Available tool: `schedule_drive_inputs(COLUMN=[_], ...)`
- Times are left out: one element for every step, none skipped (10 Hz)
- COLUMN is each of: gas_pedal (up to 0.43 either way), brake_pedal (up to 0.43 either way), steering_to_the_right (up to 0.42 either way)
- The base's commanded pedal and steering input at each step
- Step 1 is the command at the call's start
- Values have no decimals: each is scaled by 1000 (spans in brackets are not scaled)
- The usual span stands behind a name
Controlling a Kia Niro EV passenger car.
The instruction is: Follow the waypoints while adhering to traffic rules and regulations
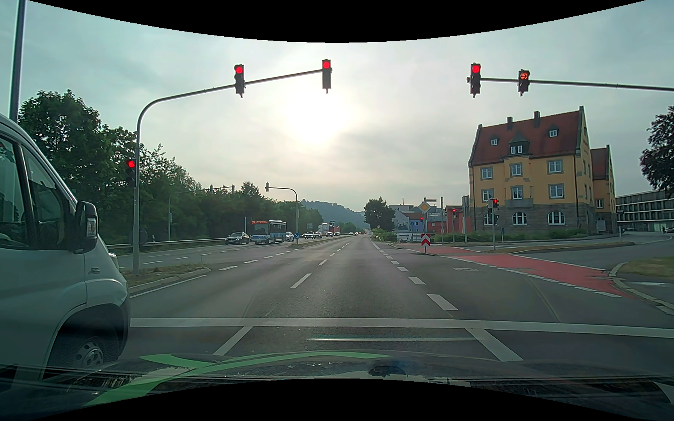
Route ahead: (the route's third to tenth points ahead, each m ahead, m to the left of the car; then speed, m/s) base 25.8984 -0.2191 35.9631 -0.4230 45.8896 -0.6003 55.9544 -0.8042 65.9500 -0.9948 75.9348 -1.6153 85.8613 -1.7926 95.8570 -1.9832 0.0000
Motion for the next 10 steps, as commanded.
schedule_drive_inputs(gas_pedal=[0, 0, 0, 0, 0, 0, 0, 0, 0, 0], brake_pedal=[305, 305, 305, 305, 305, 305, 305, 305, 305, 305], steering_to_the_right=[-14, -14, -14, -14, -14, -14, -14, -14, -14, -14])
